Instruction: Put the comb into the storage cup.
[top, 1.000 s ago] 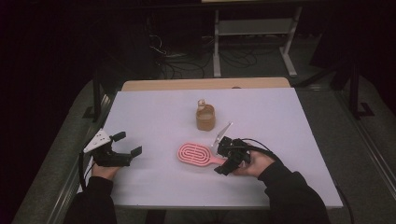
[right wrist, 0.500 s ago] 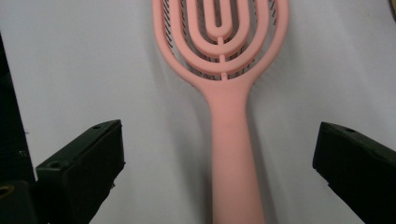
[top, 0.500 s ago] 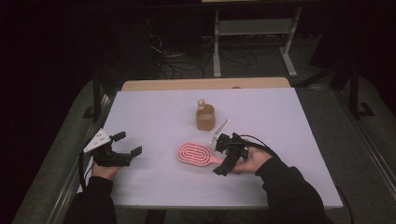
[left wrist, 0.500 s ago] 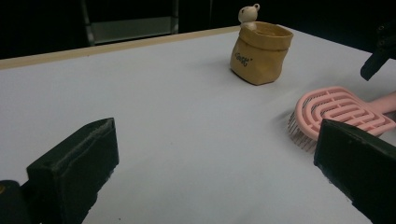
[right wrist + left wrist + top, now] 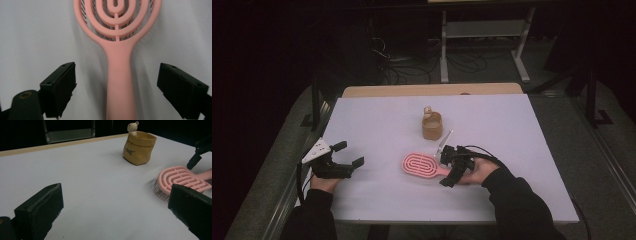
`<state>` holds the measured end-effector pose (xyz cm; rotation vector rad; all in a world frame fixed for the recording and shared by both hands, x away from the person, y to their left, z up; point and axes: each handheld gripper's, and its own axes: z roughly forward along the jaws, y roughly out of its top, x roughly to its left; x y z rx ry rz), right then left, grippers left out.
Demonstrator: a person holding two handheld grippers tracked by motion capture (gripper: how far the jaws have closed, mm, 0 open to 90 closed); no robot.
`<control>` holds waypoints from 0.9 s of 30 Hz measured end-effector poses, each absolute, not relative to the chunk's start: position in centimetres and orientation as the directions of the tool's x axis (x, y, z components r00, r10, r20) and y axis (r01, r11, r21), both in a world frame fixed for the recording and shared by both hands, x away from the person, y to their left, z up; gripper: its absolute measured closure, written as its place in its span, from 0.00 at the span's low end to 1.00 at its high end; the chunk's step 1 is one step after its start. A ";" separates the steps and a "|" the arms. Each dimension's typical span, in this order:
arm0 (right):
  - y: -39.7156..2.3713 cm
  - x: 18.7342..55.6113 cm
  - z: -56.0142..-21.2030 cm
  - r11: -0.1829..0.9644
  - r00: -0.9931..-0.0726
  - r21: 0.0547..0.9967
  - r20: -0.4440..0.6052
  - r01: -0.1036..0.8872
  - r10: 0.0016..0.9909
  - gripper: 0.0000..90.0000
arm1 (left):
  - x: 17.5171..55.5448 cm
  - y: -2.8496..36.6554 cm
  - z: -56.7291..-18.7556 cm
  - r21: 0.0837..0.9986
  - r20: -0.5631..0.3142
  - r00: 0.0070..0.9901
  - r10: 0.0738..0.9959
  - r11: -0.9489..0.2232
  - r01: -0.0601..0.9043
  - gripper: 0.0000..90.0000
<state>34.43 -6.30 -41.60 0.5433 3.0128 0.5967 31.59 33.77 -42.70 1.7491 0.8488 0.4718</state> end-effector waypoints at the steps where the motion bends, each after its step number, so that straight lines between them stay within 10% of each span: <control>1: -6.2 34.5 -41.7 0.867 -0.940 0.375 0.042 0.330 0.340 0.19 | 31.6 33.8 -42.7 0.936 -0.094 0.666 0.740 -0.161 0.312 0.00; 27: -5.7 34.8 -42.0 0.869 -0.945 0.384 0.035 0.312 0.324 0.75 | 31.6 33.7 -42.8 0.936 -0.097 0.668 0.738 -0.161 0.313 0.00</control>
